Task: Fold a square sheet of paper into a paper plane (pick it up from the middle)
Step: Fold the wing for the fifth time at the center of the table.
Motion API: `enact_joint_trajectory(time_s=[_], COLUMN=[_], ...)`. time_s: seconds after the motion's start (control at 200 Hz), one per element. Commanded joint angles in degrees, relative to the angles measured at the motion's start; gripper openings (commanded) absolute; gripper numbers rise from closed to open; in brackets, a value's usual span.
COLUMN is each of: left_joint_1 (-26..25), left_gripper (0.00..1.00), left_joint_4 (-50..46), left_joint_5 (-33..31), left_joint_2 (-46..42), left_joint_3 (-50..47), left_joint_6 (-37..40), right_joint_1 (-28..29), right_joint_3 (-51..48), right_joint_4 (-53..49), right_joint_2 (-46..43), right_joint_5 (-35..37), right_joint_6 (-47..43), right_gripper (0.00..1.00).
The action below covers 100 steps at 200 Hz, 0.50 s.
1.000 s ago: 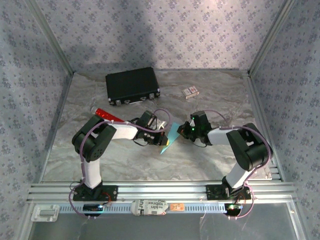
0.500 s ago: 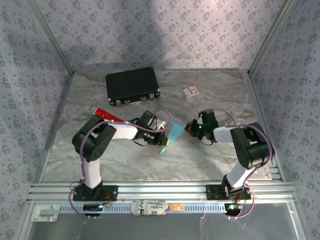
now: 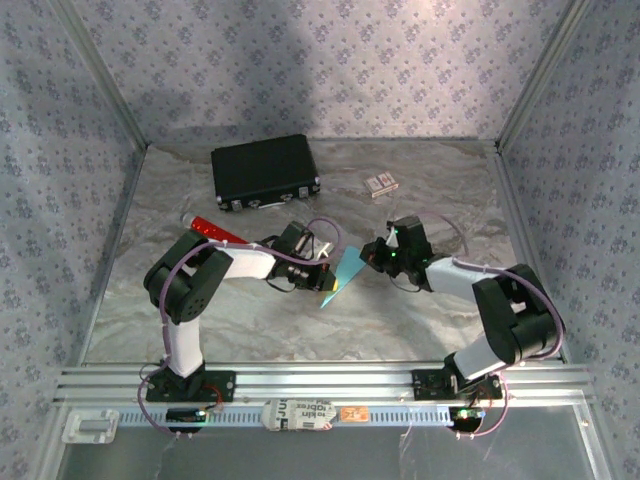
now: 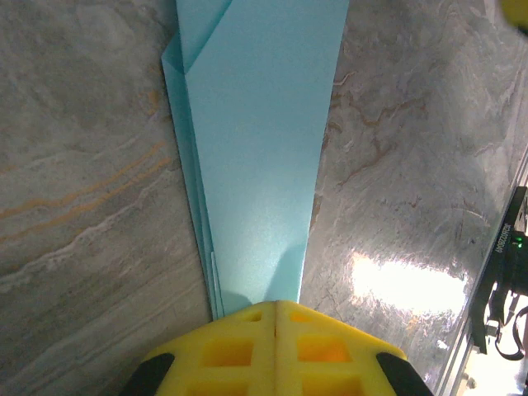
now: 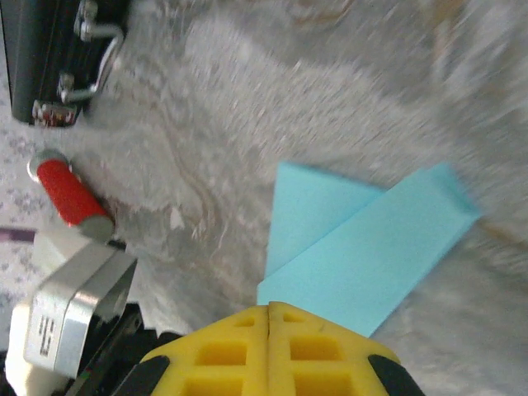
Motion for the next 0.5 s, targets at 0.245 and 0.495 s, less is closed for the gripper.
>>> enact_joint_trajectory(time_s=[0.245,0.495], left_joint_1=[-0.6,-0.7], left_gripper=[0.0,0.04], left_joint_4=[-9.2,-9.0], left_joint_5=[0.6,1.9], left_joint_2=[1.6,-1.9], left_joint_3=[-2.6,-0.6], left_joint_6=[-1.1,-3.1], right_joint_1=[3.5,2.2], right_joint_3=[-0.8,-1.9], right_joint_4=[2.6,2.2], right_joint_2=[7.6,9.3], right_joint_5=[1.2,2.3], right_joint_6=[2.7,2.1], right_gripper=[0.02,0.01])
